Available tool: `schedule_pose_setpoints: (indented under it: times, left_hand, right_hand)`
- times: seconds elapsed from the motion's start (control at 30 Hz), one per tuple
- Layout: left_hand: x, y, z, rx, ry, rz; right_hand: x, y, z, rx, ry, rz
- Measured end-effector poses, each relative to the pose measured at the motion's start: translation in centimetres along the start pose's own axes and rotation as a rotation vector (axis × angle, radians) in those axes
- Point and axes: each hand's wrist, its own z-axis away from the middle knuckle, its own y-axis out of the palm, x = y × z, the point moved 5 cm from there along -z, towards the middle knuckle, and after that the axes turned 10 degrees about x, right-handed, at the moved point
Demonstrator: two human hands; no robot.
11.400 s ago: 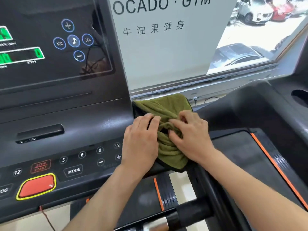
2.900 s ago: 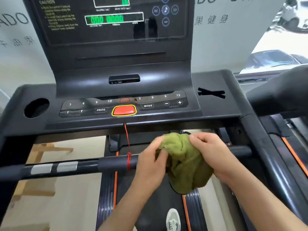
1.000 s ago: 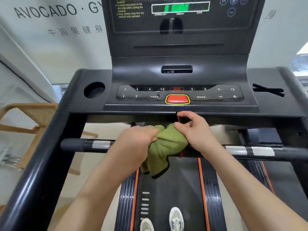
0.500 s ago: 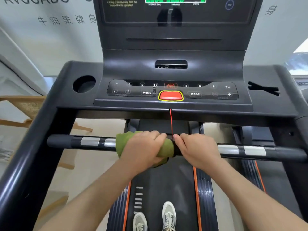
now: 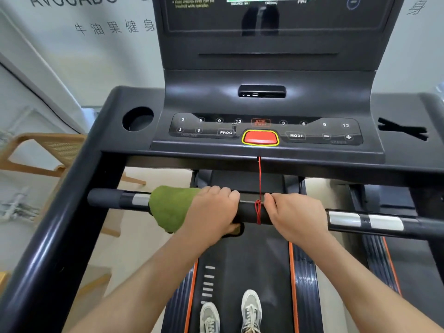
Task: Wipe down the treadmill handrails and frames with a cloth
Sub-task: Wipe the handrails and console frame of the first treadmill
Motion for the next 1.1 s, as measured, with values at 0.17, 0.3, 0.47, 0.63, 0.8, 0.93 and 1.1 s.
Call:
schedule_pose_setpoints:
  times: [0.17,0.3,0.47,0.63,0.8,0.93,1.1]
  left_hand:
    - [-0.2,0.9,0.9,-0.188,0.131,0.119]
    - [8.4,2.9,4.7,-0.241,-0.086,0.147]
    - [15.8,3.9,7.8,-0.077,-0.289,0.162]
    - [3.9,1.4,2.6,-0.077,0.024,0.249]
    - [0.0,-0.1,1.3,-0.167,0.3,0.475]
    - [7.4,2.7,5.5,-0.037,0.102,0.435]
    - [16.1,4.7,10.6,-0.085,-0.322,0.362]
  right_hand:
    - [-0.1,0.3,-0.5,0.048,0.002,0.015]
    - [-0.4,0.2,-0.4,0.085,0.041,-0.077]
    - [3.7,-1.9,-0.8,-0.22,-0.104,-0.186]
    - [9.3,-2.8,-3.0,-0.138,-0.224,-0.671]
    - [6.8,-0.6,-5.3,0.286,-0.089,-0.814]
    - [7.8,-0.5,-3.8,0.596,-0.173,-0.542]
    - [14.9,-0.2,-4.9,0.419,-0.386,-0.126]
